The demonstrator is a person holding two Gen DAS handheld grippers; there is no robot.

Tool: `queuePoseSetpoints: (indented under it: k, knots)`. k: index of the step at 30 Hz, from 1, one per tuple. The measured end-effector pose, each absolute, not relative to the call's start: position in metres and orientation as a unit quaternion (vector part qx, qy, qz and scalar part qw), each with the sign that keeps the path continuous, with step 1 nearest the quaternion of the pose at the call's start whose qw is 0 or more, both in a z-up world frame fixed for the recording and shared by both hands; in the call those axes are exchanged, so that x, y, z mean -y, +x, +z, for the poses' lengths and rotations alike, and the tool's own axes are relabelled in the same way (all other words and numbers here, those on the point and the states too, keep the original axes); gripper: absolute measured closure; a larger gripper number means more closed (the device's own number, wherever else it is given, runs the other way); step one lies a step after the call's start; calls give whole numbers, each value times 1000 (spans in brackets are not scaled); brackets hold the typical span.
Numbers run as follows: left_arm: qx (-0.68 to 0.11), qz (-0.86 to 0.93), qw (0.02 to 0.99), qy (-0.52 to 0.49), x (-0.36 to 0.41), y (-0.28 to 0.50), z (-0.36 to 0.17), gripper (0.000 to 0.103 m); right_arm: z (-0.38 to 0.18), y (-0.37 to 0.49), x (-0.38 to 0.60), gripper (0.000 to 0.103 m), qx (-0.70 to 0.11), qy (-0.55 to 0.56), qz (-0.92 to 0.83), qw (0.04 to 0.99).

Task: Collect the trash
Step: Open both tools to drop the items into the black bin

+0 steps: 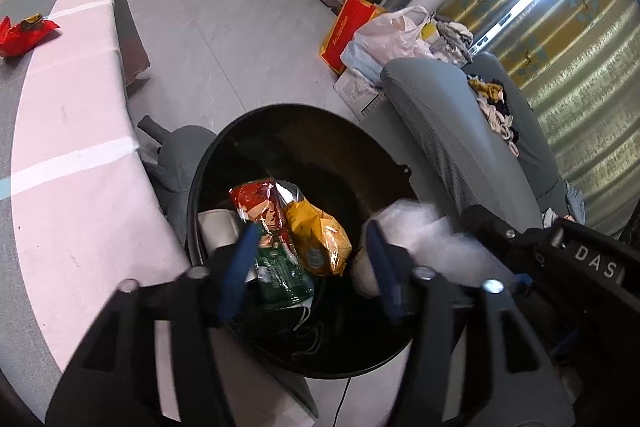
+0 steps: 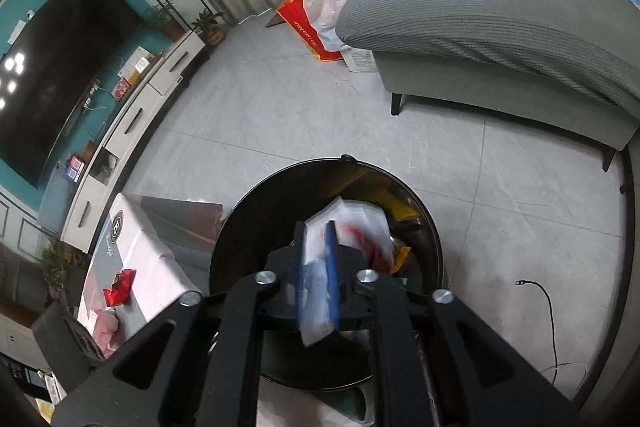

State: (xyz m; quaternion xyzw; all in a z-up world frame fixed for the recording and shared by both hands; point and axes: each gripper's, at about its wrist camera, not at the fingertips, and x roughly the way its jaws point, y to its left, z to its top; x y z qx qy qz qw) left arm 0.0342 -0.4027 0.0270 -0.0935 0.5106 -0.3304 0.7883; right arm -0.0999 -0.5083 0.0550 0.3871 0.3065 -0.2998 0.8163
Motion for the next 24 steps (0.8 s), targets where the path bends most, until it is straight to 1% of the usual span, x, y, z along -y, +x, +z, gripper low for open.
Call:
queuePoseSetpoints:
  k: [1, 2, 3, 4, 6, 7, 9, 12, 15, 17, 19, 24]
  knots:
    - [-509, -332, 789, -95, 401, 34, 29, 38, 56, -100, 507, 67, -305, 386, -300, 817]
    - [-506, -334, 789, -96, 399, 33, 30, 35, 58, -102, 506, 53, -299, 386, -299, 819]
    - [-501, -336, 792, -98, 396, 32, 34, 28, 60, -105, 505, 45, -290, 388, -296, 823]
    - [-493, -334, 797, -100, 392, 32, 39, 24, 64, -108, 504, 41, -278, 391, -290, 828]
    - [-481, -331, 805, -103, 382, 31, 49, 19, 71, -114, 501, 25, -254, 400, -280, 835]
    - [-474, -329, 810, -105, 374, 31, 55, 14, 75, -117, 500, 23, -243, 402, -275, 839]
    - [-463, -315, 821, -111, 356, 31, 67, 9, 84, -120, 495, 17, -224, 401, -268, 847]
    - [-440, -287, 843, -116, 322, 32, 82, 3, 94, -120, 486, 12, -214, 384, -269, 857]
    - [-404, -247, 873, -118, 277, 33, 96, 3, 107, -115, 473, 8, -209, 357, -272, 869]
    - [-390, -218, 887, -115, 249, 33, 105, 3, 116, -111, 460, 8, -200, 340, -264, 880]
    - [-385, -186, 897, -111, 222, 33, 113, 3, 126, -106, 443, 3, -192, 321, -246, 894]
    - [-369, -125, 915, -107, 159, 29, 134, 3, 144, -91, 402, 3, -189, 252, -215, 924]
